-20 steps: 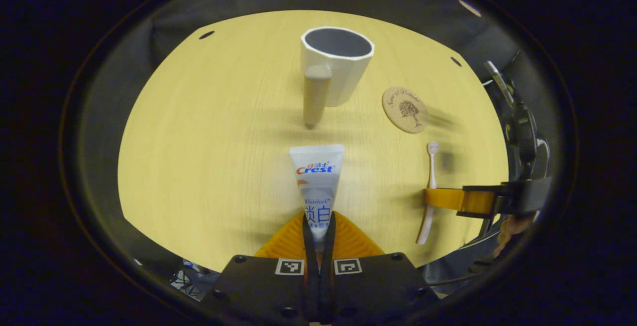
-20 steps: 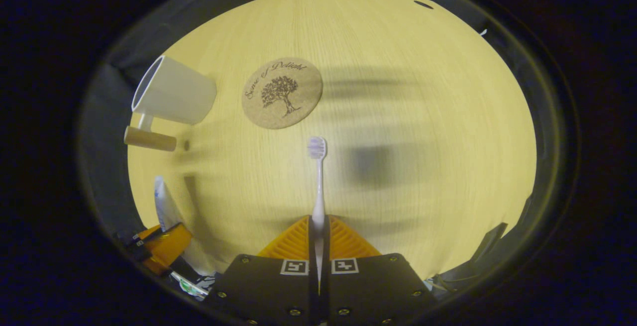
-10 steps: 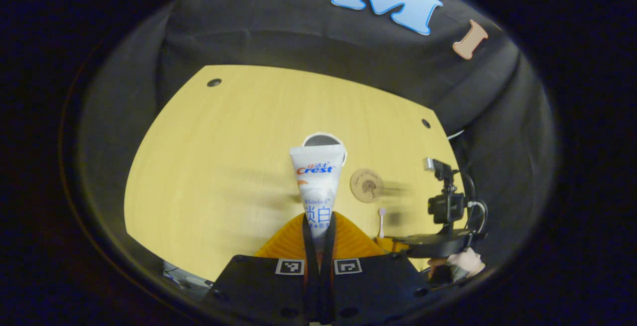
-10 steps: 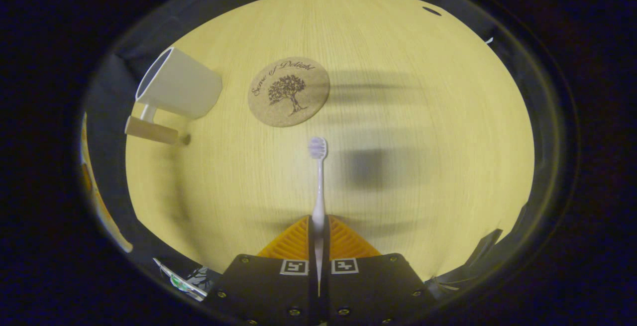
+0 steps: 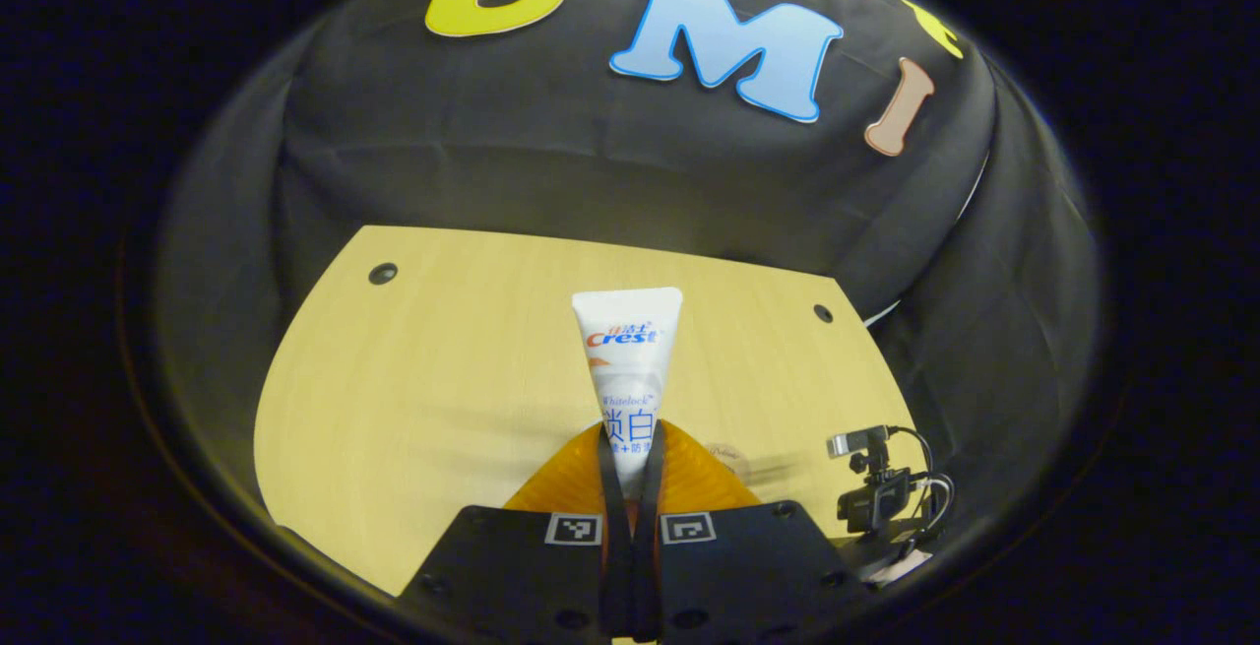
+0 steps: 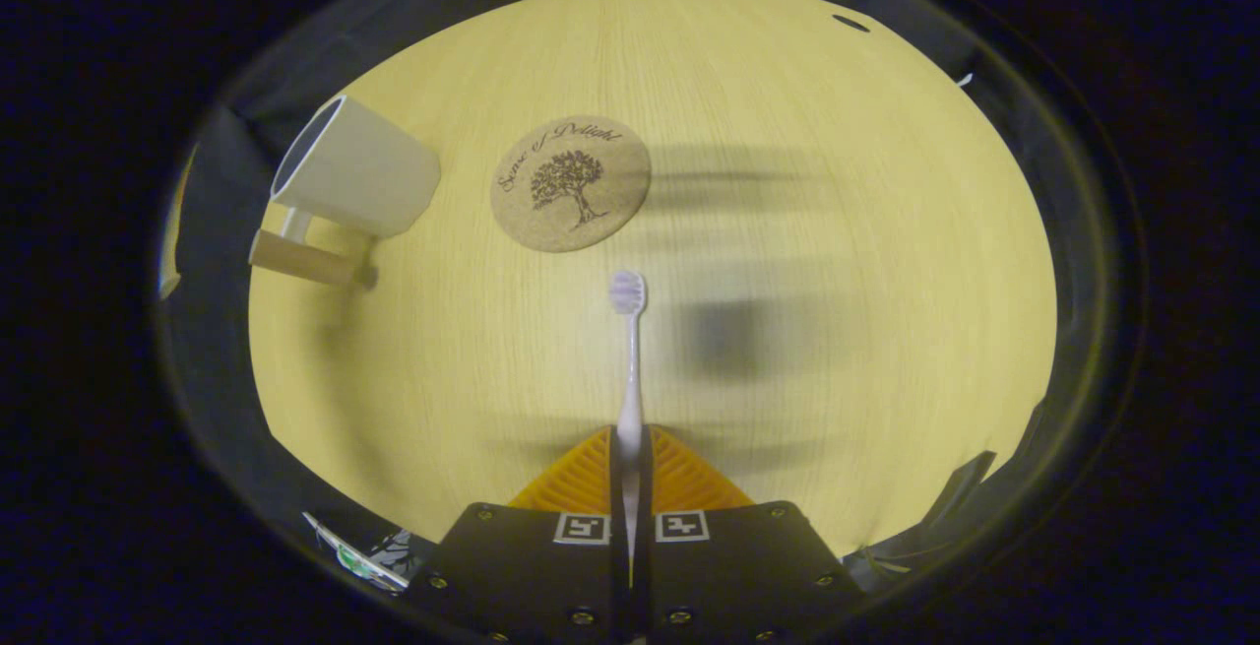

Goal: Put the toothbrush and toothpaste on the desktop into the cup, then pick up the cup and place it on the coaster on the desktop.

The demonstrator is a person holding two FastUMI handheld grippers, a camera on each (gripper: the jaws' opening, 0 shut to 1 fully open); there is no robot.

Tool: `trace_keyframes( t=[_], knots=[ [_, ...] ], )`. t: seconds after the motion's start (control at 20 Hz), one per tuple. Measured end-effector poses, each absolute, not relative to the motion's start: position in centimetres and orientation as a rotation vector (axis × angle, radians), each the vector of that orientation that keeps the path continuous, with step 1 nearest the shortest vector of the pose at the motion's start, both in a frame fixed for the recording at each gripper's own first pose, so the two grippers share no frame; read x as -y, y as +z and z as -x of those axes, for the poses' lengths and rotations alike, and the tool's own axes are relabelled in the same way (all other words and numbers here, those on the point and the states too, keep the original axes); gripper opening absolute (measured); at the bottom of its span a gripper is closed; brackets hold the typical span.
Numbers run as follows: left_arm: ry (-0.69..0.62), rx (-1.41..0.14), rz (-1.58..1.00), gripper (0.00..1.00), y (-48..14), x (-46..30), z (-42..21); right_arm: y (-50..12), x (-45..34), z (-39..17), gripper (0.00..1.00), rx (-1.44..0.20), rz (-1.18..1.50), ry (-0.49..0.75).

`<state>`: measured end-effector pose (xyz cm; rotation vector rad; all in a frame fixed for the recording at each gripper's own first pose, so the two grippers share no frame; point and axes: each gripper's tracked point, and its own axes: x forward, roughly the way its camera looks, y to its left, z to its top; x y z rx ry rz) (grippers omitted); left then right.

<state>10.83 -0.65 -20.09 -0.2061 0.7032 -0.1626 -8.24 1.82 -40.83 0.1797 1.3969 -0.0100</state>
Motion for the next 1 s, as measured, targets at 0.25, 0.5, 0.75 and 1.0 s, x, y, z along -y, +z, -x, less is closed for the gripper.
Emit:
trace_keyframes(
  t=[0.25,0.5,0.75,1.0],
  knots=[
    [-0.178,-0.597,0.211,0.07,-20.6,1.7,-15.4,-40.9,-1.8,8.3,0.02,-1.392,-0.178,-0.006],
    [-0.159,-0.510,0.120,0.07,-22.6,1.6,-17.9,-41.0,-1.8,8.5,0.03,-1.389,-0.201,-0.003],
    [-0.182,-0.459,0.077,0.07,-24.9,3.2,-18.4,-41.1,-1.7,8.4,0.03,-1.369,-0.213,0.008],
    [-0.149,-0.467,0.089,0.08,-27.3,3.0,-18.1,-41.1,-1.7,8.4,0.03,-1.364,-0.218,0.009]
  ],
)
